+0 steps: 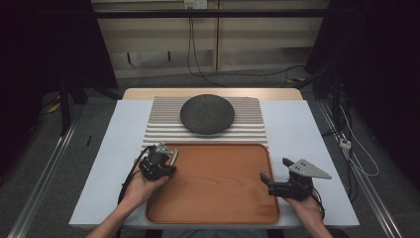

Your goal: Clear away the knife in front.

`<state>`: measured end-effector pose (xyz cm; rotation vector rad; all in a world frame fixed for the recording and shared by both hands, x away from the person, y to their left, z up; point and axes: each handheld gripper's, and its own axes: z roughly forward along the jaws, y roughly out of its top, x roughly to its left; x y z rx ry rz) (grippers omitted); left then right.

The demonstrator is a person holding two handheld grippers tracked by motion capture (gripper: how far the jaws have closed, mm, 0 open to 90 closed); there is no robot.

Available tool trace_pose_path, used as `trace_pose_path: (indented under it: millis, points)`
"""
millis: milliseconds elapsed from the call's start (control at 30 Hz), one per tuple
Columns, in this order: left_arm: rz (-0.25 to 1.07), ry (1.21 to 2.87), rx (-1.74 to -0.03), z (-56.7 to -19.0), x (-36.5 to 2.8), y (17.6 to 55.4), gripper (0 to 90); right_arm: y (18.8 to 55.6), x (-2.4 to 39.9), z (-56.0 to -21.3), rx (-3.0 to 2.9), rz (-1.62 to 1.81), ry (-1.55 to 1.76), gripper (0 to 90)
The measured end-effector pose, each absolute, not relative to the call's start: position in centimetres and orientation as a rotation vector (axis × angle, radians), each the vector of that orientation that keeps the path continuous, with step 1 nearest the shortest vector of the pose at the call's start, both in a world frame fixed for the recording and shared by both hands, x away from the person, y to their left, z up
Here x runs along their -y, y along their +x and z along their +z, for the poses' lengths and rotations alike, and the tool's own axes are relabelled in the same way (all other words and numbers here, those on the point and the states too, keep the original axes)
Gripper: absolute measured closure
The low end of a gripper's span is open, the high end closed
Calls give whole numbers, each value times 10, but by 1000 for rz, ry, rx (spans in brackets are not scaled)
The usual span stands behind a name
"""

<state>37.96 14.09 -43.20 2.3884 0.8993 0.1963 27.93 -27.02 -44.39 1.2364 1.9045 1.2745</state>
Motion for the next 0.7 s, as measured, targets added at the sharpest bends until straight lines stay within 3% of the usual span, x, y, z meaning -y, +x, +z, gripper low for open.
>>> trace_pose_path:
  millis: [700]
  points:
    - [197,2375,-959,-431,-155,382,900,280,270,-444,-1905,1272,1237,31]
